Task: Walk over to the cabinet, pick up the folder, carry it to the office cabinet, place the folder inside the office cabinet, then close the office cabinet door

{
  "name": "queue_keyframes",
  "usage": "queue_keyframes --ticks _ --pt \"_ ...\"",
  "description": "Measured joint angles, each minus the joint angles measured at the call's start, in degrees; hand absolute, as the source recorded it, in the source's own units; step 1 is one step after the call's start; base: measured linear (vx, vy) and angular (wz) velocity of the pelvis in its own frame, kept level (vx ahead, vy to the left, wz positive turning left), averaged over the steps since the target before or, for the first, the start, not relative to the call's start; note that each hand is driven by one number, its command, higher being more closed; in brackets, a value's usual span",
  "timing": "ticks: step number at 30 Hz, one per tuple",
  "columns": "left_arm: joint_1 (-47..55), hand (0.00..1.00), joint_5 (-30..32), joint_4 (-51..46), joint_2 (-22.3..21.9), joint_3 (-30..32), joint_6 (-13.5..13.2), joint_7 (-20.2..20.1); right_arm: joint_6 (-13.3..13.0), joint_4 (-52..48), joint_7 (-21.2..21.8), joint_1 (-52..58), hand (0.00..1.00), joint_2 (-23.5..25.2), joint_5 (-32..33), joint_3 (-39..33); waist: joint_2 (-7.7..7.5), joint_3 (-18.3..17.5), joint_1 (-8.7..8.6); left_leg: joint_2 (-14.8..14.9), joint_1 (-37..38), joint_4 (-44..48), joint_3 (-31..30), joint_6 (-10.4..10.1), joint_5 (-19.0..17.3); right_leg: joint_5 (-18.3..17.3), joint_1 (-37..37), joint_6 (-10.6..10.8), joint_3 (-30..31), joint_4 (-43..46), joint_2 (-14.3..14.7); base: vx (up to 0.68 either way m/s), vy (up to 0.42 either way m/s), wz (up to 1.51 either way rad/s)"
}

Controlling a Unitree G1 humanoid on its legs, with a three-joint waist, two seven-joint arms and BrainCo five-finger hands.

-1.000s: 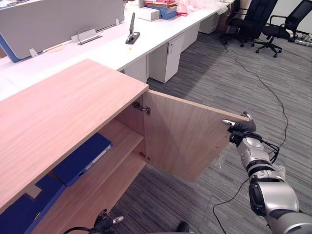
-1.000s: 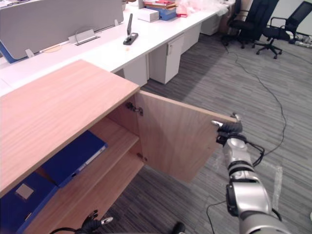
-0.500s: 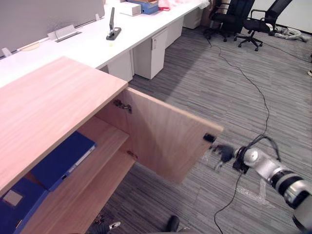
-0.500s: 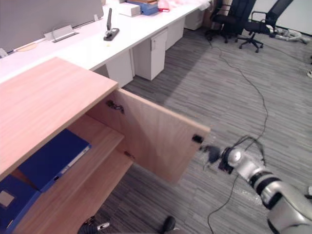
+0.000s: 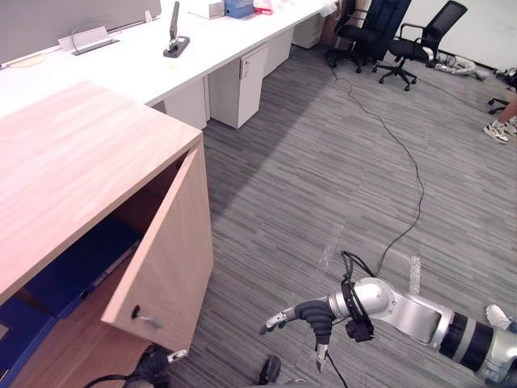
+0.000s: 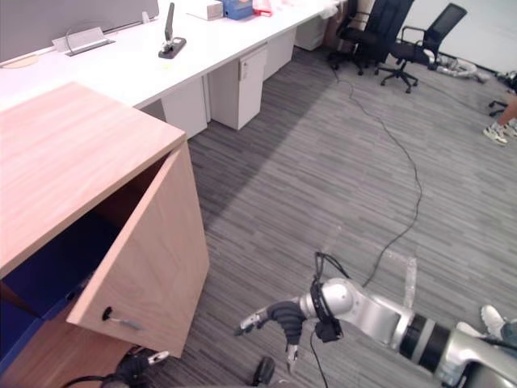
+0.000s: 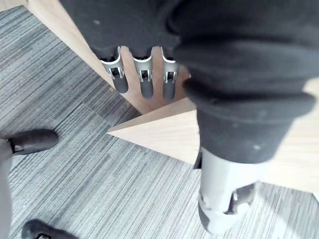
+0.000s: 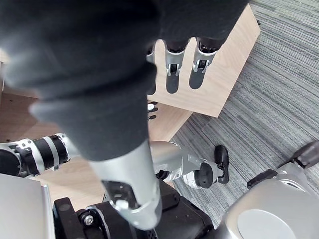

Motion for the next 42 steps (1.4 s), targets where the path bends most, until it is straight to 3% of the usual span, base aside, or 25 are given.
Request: queue_keyframes --ticks 5,8,10,13,14,16,18,19,20,21,24,26,27,29,31,32,33,34,35,36,37,38,39,40,42 --pt "-1.22 0.00 -1.14 1.05 -1.42 2.58 0.63 0.05 -0.70 2.72 -1.44 0.53 0.00 4.25 -5.57 0.16 0.07 0.05 1.80 -0.49 -0.84 0.89 -1.58 0.42 -0.27 0.08 0.03 0.20 -1.12 0.79 -1.13 -0.06 0.053 0.17" --pt "-1.53 0.00 -1.17 1.06 -3.39 3.13 0.70 0.06 -0.88 10.55 -2.42 1.58 0.00 9.72 -7.00 0.42 0.60 0.44 3.10 -1.20 -2.58 2.02 -7.07 0.93 -0.08 -3.28 -0.15 1.17 -6.41 6.40 -4.16 -0.03 0.072 0.94" --pt "-0.55 0.00 -1.69 1.03 -4.14 3.25 0.66 0.13 -0.81 19.12 -4.15 4.88 0.00 15.03 -9.32 0.19 0.91 0.54 4.90 -2.48 -4.06 2.22 -14.47 1.75 0.47 -8.46 -0.92 2.46 -10.55 16.35 -9.03 0.01 0.091 1.53" --pt "0.82 0.00 -2.43 0.96 -4.30 2.79 0.70 0.24 -0.76 29.68 -7.09 8.02 0.00 22.07 -12.40 -2.22 1.19 0.83 5.56 -4.29 -6.46 1.97 -23.39 3.14 1.34 -9.66 -1.90 1.92 -3.61 22.59 -11.92 0.01 0.078 1.74" --pt "1.50 0.00 -2.46 0.83 -4.17 1.63 0.71 0.35 -0.75 37.60 -8.71 9.28 0.00 27.03 -14.48 -5.93 1.97 1.38 5.64 -5.03 -7.12 1.87 -28.33 3.54 2.32 -9.94 -2.07 2.18 2.96 24.88 -11.99 0.05 0.058 2.10" --pt "2.22 0.00 -2.38 0.82 -3.58 -0.23 0.63 0.73 -0.81 49.97 -12.93 10.99 0.00 34.70 -16.93 -14.30 2.70 1.69 5.64 -6.11 -8.95 2.28 -36.86 3.31 3.48 -15.72 -2.37 3.98 17.23 25.95 -9.49 0.05 -0.008 2.37" --pt "0.92 0.00 -2.15 0.87 -3.45 -2.08 0.52 1.51 -0.37 67.26 -20.67 10.90 0.00 42.54 -17.67 -29.34 2.98 2.15 5.18 -8.94 -12.47 2.35 -48.90 1.68 5.34 -19.14 -1.15 7.37 32.32 20.53 -4.75 0.02 -0.152 2.78" --pt "0.63 0.00 -1.92 0.84 -3.42 -2.16 0.51 1.57 -0.09 71.16 -22.79 10.87 0.00 44.24 -17.62 -33.60 2.21 2.24 5.20 -10.05 -13.02 2.43 -50.96 0.49 6.14 -18.57 -0.54 7.36 32.89 18.47 -4.92 -0.01 -0.223 2.57" --pt "0.33 0.00 -1.37 1.05 -3.91 -2.03 0.76 2.21 0.56 77.79 -27.52 10.40 0.00 46.33 -15.09 -40.47 2.80 2.99 5.33 -11.54 -13.08 2.43 -55.81 -0.55 6.66 -19.77 1.37 8.89 29.88 17.87 -5.45 0.03 -0.247 2.01" --pt "1.36 0.00 -1.06 0.92 -5.24 -1.86 0.74 2.54 1.04 81.77 -30.74 10.46 0.00 47.11 -12.76 -44.34 3.74 2.70 5.79 -10.63 -13.26 1.48 -57.22 -0.82 7.09 -20.16 2.66 8.32 26.63 16.92 -4.96 0.06 -0.222 1.65" --pt "2.43 0.00 -1.16 0.85 -7.21 0.28 1.18 2.96 1.96 84.28 -36.16 13.00 0.00 48.41 -11.03 -47.68 5.87 1.75 5.73 -9.64 -14.69 0.12 -61.80 -3.73 8.96 -20.21 5.71 7.59 19.48 14.69 -2.53 0.11 -0.205 1.15" --pt "1.78 0.00 -1.72 -0.31 -7.36 2.41 1.14 2.86 2.90 84.87 -37.03 14.82 0.00 49.37 -11.24 -48.33 5.30 2.12 5.72 -9.32 -15.09 -0.05 -63.14 -4.47 9.68 -20.36 7.82 7.22 15.23 13.45 -1.74 0.07 -0.185 1.22" --pt "1.90 0.00 -2.66 -0.42 -7.39 3.75 1.06 2.84 3.09 84.84 -37.03 15.25 0.00 49.92 -11.40 -48.83 4.84 2.34 6.71 -9.31 -15.01 -0.02 -62.84 -4.64 9.94 -20.45 8.57 6.84 14.36 13.20 -1.24 0.04 -0.175 0.85" --pt "2.56 0.00 -3.60 -0.40 -7.77 5.12 1.14 2.78 3.09 84.29 -37.13 15.45 0.00 50.22 -11.37 -48.80 4.57 2.56 7.00 -9.21 -15.02 0.06 -62.51 -4.95 10.49 -20.70 9.33 6.41 12.91 13.18 -0.88 0.00 -0.122 0.54" --pt "3.22 0.00 -4.41 -0.45 -8.72 6.09 1.19 2.55 2.85 83.98 -37.18 15.53 0.00 50.74 -11.27 -49.74 4.36 3.03 7.09 -10.09 -15.47 -0.53 -57.14 -3.16 13.22 -21.02 10.62 5.80 9.39 13.29 -1.67 -0.04 -0.081 0.81" --pt "3.11 0.00 -4.97 -0.36 -8.89 6.80 1.20 2.44 2.81 83.86 -37.17 15.87 0.00 50.95 -11.35 -50.52 3.87 3.42 6.55 -9.67 -16.20 -0.39 -46.21 3.42 11.97 -21.11 10.84 5.34 6.19 13.26 -2.33 -0.08 -0.016 1.06" --pt "2.18 0.00 -5.16 -0.37 -8.54 7.03 1.44 2.29 2.65 83.35 -37.26 15.62 0.00 51.36 -11.27 -52.12 3.95 4.31 5.97 -8.35 -19.21 4.54 -36.03 6.52 9.96 -21.11 10.95 5.34 3.61 13.50 -3.22 -0.10 0.018 1.34" --pt "1.83 0.00 -5.16 -0.33 -8.25 6.75 1.76 2.20 2.44 82.96 -37.32 15.50 0.00 51.32 -11.24 -53.59 3.53 5.18 5.71 -5.11 -23.52 13.86 -21.33 6.85 6.22 -21.10 11.17 5.36 0.64 13.79 -4.03 -0.07 0.027 1.13" --pt "1.93 0.00 -5.17 -0.33 -8.13 6.61 1.82 2.19 2.44 82.95 -37.35 15.52 0.00 51.33 -11.21 -54.48 3.56 5.17 5.57 -3.39 -24.80 17.50 -15.65 7.19 4.66 -21.09 11.28 5.38 -0.67 13.88 -4.43 0.02 0.059 1.14" --pt "2.23 0.00 -5.16 -0.32 -7.86 6.25 2.02 2.19 2.43 82.95 -37.53 15.64 0.00 51.31 -11.02 -56.43 3.56 5.17 5.26 -0.01 -25.46 23.60 -5.54 7.67 1.44 -21.03 11.59 5.51 -3.33 14.10 -5.48 0.12 0.123 1.07" --pt "2.49 0.00 -5.16 -0.30 -7.53 5.28 2.18 2.19 2.43 82.94 -37.78 16.06 0.00 51.16 -10.97 -58.65 3.74 5.06 5.01 2.32 -24.82 27.82 1.02 7.76 -1.59 -20.94 11.89 5.70 -5.63 14.29 -6.22 0.15 0.153 1.08" --pt "2.62 0.00 -5.26 -0.26 -7.47 4.86 2.20 2.20 2.42 82.86 -38.02 16.40 0.00 51.00 -10.81 -59.57 4.06 4.88 4.88 3.34 -24.22 29.01 3.24 7.84 -2.79 -20.90 12.26 5.80 -6.84 14.53 -6.50 0.22 0.215 1.01" --pt "2.86 0.00 -5.73 -0.19 -7.75 4.21 2.27 2.20 2.41 82.70 -38.36 16.71 0.00 50.43 -10.49 -62.03 5.59 4.73 4.86 4.60 -22.03 27.13 6.00 7.25 -4.86 -21.12 12.21 6.63 -8.32 16.14 -6.71 0.19 0.203 0.84" --pt "2.48 0.00 -5.80 -0.14 -7.93 4.15 2.28 2.20 2.41 82.59 -38.56 16.50 0.00 50.13 -10.09 -63.62 5.75 5.36 4.96 3.06 -21.36 25.19 6.20 7.63 -5.58 -21.33 12.08 6.95 -8.71 17.21 -6.83 0.23 0.292 1.02" --pt "1.93 0.00 -6.03 0.34 -7.20 4.26 2.33 2.19 2.44 82.76 -38.94 17.19 0.00 51.40 -8.70 -68.22 3.88 6.25 4.50 -4.29 -17.57 15.68 3.46 8.93 -1.33 -21.66 12.95 7.44 -8.44 15.26 -9.02 0.11 0.195 1.03"
